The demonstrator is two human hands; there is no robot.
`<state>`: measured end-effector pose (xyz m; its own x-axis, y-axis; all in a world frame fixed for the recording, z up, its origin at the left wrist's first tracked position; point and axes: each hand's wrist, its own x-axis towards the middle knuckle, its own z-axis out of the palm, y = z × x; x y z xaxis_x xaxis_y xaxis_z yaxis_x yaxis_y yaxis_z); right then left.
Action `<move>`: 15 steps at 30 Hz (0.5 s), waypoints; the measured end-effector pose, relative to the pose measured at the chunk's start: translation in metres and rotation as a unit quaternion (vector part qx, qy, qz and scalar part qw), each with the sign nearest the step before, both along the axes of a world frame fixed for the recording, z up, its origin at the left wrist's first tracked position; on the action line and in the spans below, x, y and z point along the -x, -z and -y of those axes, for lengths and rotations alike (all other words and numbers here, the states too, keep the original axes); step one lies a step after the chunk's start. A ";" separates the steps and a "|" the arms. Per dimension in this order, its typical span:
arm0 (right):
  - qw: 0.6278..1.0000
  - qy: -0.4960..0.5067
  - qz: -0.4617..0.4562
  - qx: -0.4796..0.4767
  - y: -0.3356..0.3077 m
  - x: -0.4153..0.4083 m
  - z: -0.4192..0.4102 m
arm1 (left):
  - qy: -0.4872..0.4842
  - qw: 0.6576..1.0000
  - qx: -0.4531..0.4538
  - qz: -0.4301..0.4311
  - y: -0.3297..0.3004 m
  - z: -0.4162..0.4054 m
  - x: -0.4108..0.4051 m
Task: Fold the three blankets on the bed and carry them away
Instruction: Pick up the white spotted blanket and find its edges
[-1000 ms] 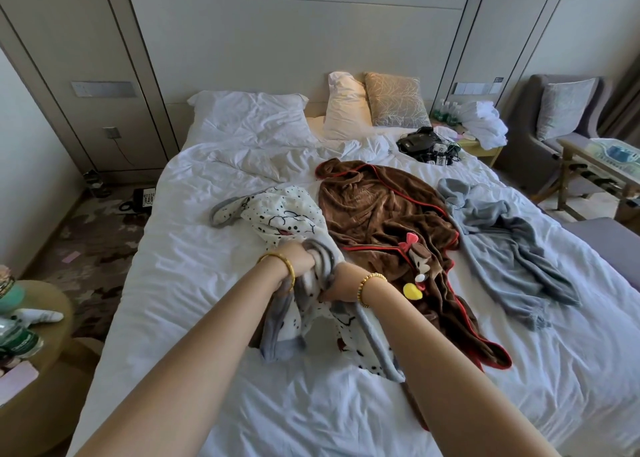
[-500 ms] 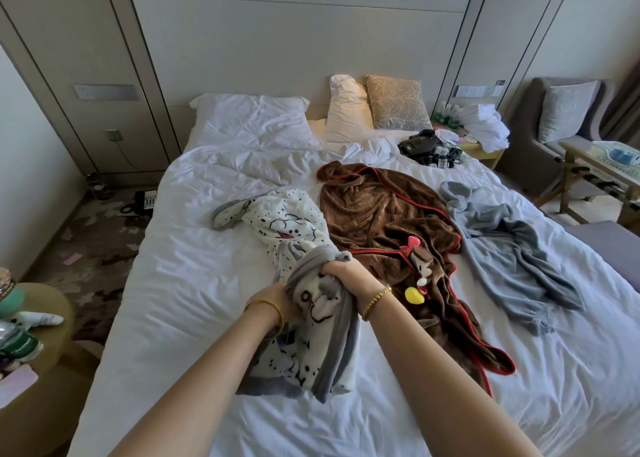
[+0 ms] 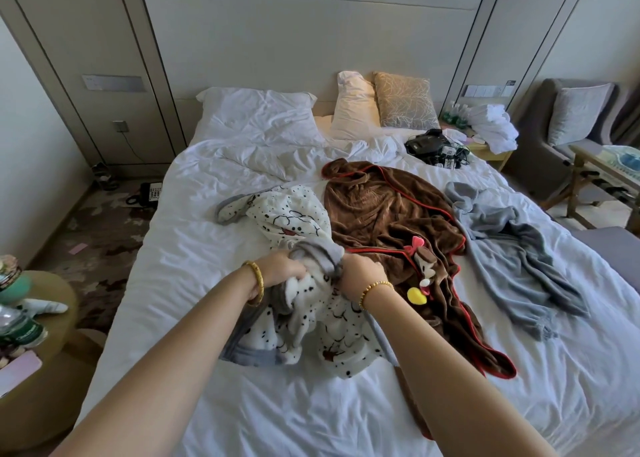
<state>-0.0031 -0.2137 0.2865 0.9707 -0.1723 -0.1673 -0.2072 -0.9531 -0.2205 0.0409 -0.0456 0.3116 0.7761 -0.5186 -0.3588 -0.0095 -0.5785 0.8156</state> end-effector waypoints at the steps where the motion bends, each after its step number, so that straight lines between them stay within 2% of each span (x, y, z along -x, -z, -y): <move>1: 1.000 0.013 0.024 -0.003 -0.002 0.000 0.005 | 0.022 0.999 0.024 -0.020 0.002 -0.004 0.001; 2: 0.999 0.027 0.035 -0.025 -0.004 -0.002 0.010 | 0.048 0.997 0.044 -0.042 0.004 -0.006 0.001; 4: 0.983 0.089 0.062 -0.151 -0.010 -0.003 0.019 | 0.104 0.993 0.025 -0.045 0.012 -0.009 0.002; 6: 0.959 0.107 0.091 -0.247 -0.017 -0.003 0.020 | 0.145 0.987 -0.068 -0.008 0.022 -0.006 0.006; 8: 0.944 0.074 0.107 -0.304 -0.023 -0.001 0.011 | 0.156 0.972 -0.170 0.048 0.036 -0.001 0.006; 10: 0.902 0.069 0.117 -0.409 -0.026 0.005 0.001 | 0.103 0.958 -0.251 0.097 0.048 0.003 0.007; 12: 0.861 0.069 0.071 -0.498 -0.029 0.008 -0.001 | -0.017 0.948 -0.284 0.145 0.056 0.001 0.010; 13: 0.859 0.055 0.038 -0.508 -0.028 0.008 0.001 | -0.072 0.946 -0.272 0.162 0.058 -0.002 0.010; 15: 0.901 0.005 -0.027 -0.433 -0.027 0.006 0.007 | -0.160 0.948 -0.219 0.167 0.059 -0.010 0.005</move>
